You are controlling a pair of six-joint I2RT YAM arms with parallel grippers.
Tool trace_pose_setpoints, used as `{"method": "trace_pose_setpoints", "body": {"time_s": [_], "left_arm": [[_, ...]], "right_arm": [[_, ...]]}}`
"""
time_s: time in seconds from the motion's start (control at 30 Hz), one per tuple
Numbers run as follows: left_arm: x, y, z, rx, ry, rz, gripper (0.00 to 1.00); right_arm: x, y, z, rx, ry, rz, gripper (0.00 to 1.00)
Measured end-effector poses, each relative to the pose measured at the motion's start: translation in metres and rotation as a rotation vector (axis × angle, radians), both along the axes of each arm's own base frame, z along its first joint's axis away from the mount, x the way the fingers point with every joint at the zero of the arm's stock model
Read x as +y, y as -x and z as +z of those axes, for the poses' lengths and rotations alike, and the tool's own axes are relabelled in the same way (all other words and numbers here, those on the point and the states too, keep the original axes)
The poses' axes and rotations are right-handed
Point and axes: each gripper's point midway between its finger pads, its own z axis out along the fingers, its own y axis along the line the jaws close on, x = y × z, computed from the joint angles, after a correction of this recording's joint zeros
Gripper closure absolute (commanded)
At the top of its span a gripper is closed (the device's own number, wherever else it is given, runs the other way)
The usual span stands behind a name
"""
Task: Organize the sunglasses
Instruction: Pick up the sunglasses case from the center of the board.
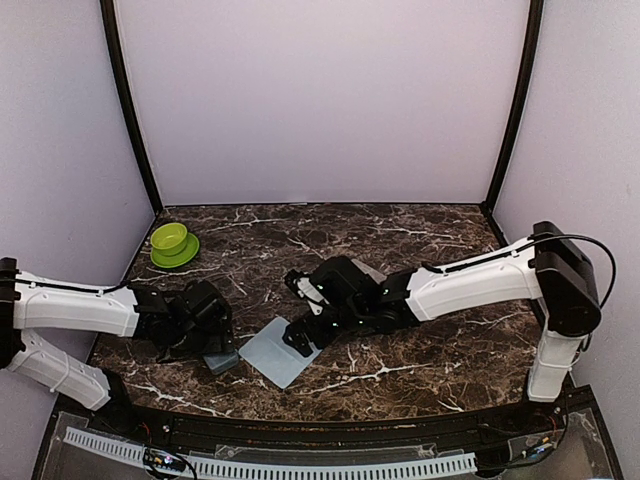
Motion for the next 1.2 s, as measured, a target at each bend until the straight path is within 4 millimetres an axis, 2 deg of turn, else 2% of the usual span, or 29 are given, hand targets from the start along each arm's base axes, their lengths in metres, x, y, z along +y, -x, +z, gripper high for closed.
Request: {"method": "trace_pose_setpoints", "body": {"time_s": [0.2,0.43,0.77,1.03,1.2], "left_arm": [[-0.003,0.007,0.0,0.0,-0.022,0.023,0.05],[-0.005,0.007,-0.007,0.001,0.005,0.057,0.14],[-0.008,0.007,-0.014,-0.023,0.056,0.067,0.17],[-0.008,0.004,-0.015,-0.022,0.059,0.06,0.29],[0.005,0.017,-0.011,0.019,0.026,0.058,0.41]], "right_arm": [[-0.001,0.003,0.0,0.004,-0.005,0.017,0.02],[-0.001,0.005,-0.001,0.002,-0.002,0.03,0.02],[-0.001,0.005,0.001,-0.003,-0.006,0.031,0.02],[-0.001,0.005,0.002,-0.003,-0.006,0.032,0.03],[-0.002,0.005,0.001,-0.004,0.0,0.033,0.03]]}}
